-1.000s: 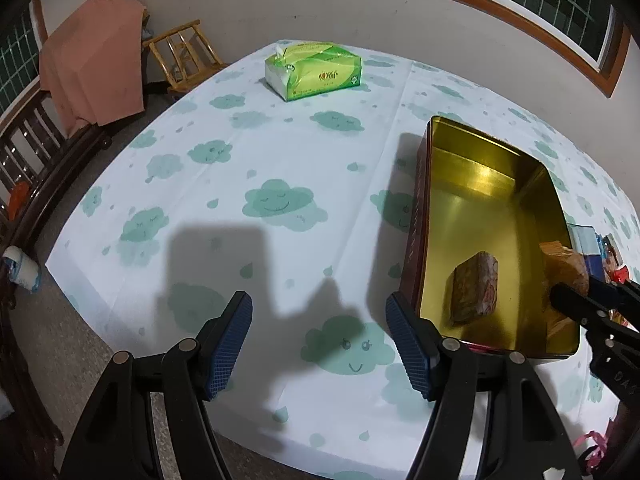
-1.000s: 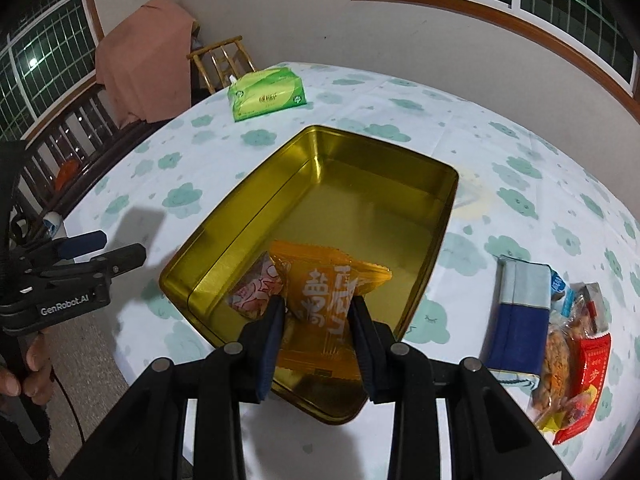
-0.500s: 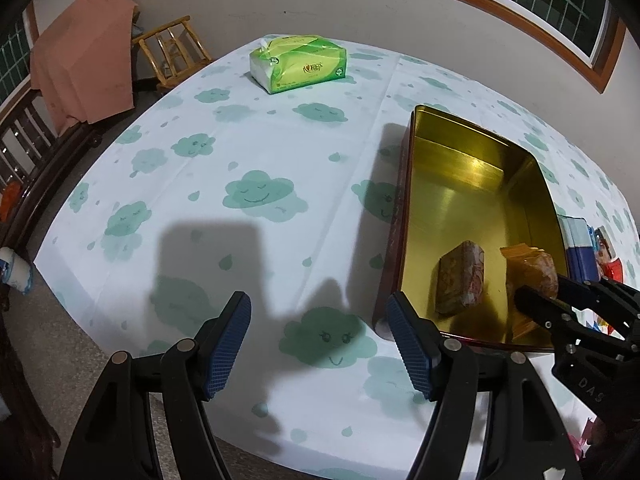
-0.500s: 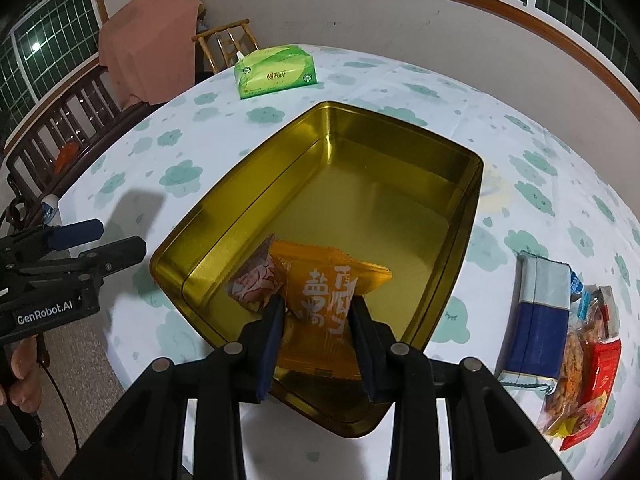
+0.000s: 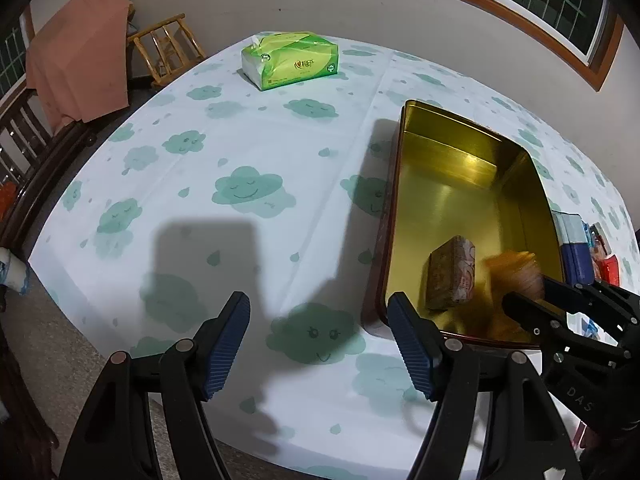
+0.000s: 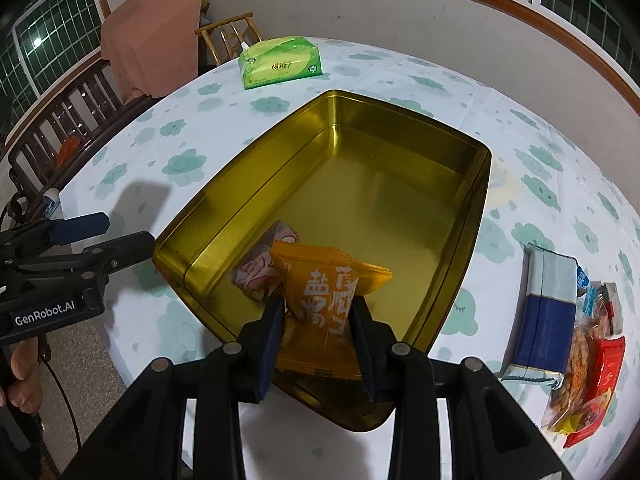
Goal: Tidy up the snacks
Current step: 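Carry the orange-yellow bag into the tin and open the right tool, then grasp the blue-wrapped candy with the left tool while the right tool grasps the yellow-striped candy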
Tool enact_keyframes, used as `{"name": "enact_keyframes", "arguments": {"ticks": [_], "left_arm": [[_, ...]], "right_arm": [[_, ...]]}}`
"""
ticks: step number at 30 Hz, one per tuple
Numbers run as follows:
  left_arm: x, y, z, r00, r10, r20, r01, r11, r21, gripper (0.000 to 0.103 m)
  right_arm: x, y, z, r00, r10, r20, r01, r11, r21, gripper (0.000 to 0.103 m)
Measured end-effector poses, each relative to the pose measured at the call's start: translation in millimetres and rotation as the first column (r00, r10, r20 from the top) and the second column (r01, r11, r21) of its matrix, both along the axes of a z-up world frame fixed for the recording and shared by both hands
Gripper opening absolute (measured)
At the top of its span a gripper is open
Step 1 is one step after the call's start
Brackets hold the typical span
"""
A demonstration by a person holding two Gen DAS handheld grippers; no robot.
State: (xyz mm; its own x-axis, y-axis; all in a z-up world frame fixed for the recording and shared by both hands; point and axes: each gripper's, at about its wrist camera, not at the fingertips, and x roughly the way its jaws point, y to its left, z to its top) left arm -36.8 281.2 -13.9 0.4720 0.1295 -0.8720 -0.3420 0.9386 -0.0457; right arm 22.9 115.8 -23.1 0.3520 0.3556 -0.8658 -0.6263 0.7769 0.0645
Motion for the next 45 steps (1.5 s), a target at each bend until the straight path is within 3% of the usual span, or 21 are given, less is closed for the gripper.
{"name": "enact_keyframes", "arguments": {"ticks": [10,20,27,32,40,45], "left_arm": [[0.6,-13.0,13.1,0.999,-0.027,0.033,0.027,1.000,0.006,0.068],[9.2,-59.3,27.3,0.989,-0.136,0.061,0.135,0.991,0.012,0.068],[16.8,-110.8,29.7,0.966,-0.251,0.066,0.251,0.968,0.014,0.068],[20.0,-149.8,26.2,0.941,-0.335,0.051,0.335,0.942,0.009,0.068],[22.3,-201.9,14.1,0.899,-0.437,0.017,0.437,0.899,-0.008,0.068],[26.3,-220.0,6.8,0.887,-0.461,0.000,0.461,0.887,-0.016,0.068]], "right_arm": [[-4.7,-23.6,19.8,0.999,-0.033,0.037,0.031,0.998,0.050,0.037],[-5.6,-119.0,39.1,0.975,-0.203,0.091,0.198,0.978,0.063,0.037],[-2.2,-204.9,29.0,0.931,-0.352,0.099,0.350,0.936,0.036,0.037],[-3.5,-242.8,11.1,0.910,-0.409,0.070,0.407,0.913,0.032,0.037],[-3.6,-255.4,-6.5,0.910,-0.411,0.057,0.409,0.911,0.045,0.037],[3.7,-256.2,-13.8,0.914,-0.402,0.048,0.399,0.915,0.058,0.037]]}}
